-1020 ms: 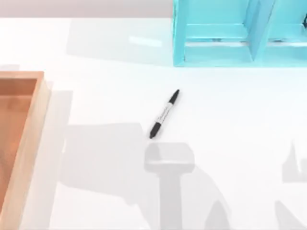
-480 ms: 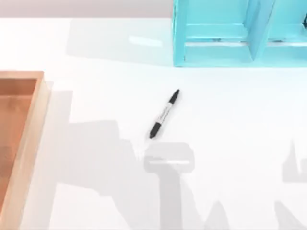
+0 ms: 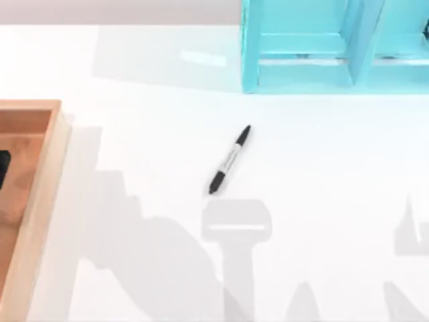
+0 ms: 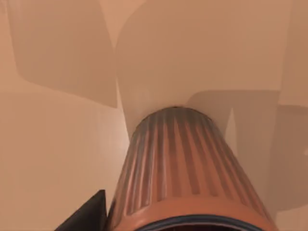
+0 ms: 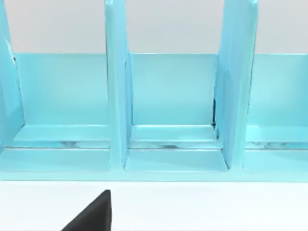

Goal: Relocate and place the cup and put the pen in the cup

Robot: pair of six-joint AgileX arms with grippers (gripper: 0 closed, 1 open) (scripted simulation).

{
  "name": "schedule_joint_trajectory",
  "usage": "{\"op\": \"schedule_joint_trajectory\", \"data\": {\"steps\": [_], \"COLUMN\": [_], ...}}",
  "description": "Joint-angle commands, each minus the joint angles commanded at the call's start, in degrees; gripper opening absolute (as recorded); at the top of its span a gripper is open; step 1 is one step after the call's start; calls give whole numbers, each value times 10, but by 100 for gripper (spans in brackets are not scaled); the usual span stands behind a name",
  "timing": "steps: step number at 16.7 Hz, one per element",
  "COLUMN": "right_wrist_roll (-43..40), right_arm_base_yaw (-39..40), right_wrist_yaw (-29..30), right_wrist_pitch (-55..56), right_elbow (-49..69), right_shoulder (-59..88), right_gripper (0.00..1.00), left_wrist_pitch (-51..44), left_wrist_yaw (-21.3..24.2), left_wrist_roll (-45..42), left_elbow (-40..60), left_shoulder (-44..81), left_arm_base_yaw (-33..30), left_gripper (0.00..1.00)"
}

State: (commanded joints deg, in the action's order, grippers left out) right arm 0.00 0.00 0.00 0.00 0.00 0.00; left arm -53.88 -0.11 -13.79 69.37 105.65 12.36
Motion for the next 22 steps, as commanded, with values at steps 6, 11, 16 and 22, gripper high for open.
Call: {"op": "schedule_joint_trajectory", "data": {"steps": [6, 11, 16, 22], "right_wrist_roll": [0, 0, 0, 0], "right_arm_base_yaw": [0, 0, 0, 0], "right_wrist_yaw": [0, 0, 0, 0], "right_wrist_pitch": [0, 0, 0, 0], "right_elbow": [0, 0, 0, 0], "right_shoulder": [0, 0, 0, 0], "right_gripper": [100, 100, 100, 100], "left_wrist_pitch": [0, 0, 0, 0], "left_wrist_yaw": [0, 0, 0, 0], "left_wrist_roll": [0, 0, 0, 0], "left_elbow": [0, 0, 0, 0], "left_shoulder": [0, 0, 0, 0], "left_arm_base_yaw": [0, 0, 0, 0], "left_gripper": [70, 32, 0, 0]}}
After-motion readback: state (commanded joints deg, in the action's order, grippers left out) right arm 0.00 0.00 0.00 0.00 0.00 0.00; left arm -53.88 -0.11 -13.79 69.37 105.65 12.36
